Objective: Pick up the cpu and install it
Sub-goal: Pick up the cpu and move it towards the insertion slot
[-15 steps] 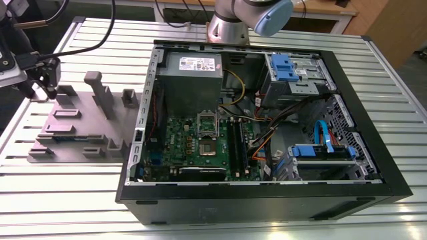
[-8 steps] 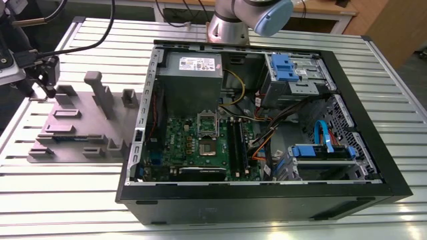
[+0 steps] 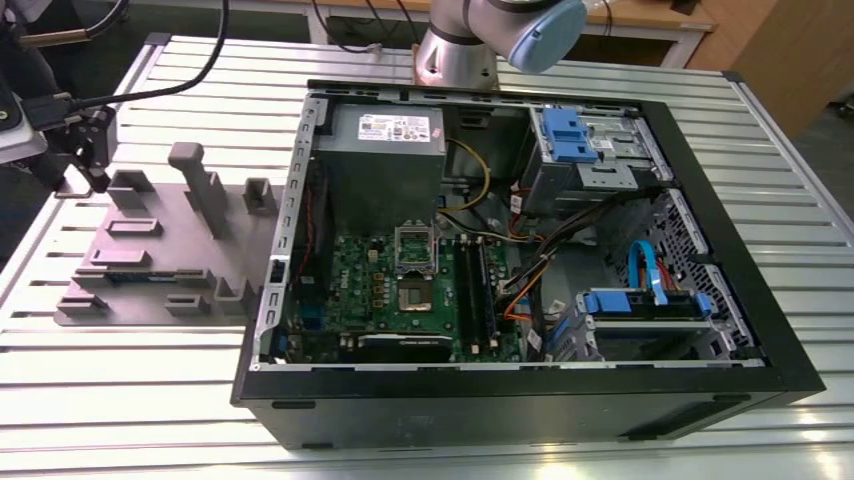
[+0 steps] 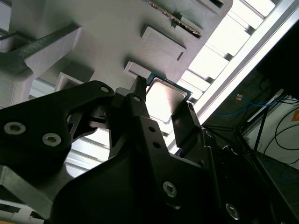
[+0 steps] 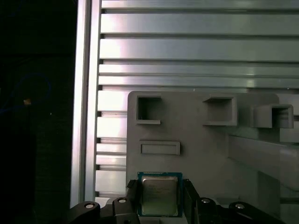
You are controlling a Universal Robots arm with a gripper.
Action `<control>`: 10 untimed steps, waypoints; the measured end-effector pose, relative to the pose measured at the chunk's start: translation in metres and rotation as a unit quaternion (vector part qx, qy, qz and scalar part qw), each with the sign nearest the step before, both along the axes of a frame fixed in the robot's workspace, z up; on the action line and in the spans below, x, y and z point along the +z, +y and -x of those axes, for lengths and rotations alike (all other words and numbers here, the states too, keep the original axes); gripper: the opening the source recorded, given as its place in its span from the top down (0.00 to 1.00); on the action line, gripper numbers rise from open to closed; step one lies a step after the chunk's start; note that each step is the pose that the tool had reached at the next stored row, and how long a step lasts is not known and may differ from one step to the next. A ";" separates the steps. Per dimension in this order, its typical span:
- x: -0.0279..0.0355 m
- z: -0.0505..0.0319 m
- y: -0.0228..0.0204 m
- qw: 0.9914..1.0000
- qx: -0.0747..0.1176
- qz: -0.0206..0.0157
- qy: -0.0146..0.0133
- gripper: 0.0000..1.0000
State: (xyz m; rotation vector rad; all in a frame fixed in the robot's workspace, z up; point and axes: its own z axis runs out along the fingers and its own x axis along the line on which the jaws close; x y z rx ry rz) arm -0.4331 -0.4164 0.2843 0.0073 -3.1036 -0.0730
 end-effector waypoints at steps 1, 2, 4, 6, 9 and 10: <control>0.0006 0.0000 0.0000 1.000 0.000 0.000 0.000 0.53; 0.0013 0.0000 0.0000 1.000 0.000 0.000 0.000 0.53; 0.0028 0.0000 0.0000 1.000 0.000 0.000 0.000 0.53; 0.0040 0.0000 0.0000 1.000 0.000 0.000 0.000 0.53; 0.0061 0.0000 0.0000 1.000 0.000 0.000 0.000 0.53; 0.0068 0.0000 0.0000 1.000 0.000 0.000 0.000 0.53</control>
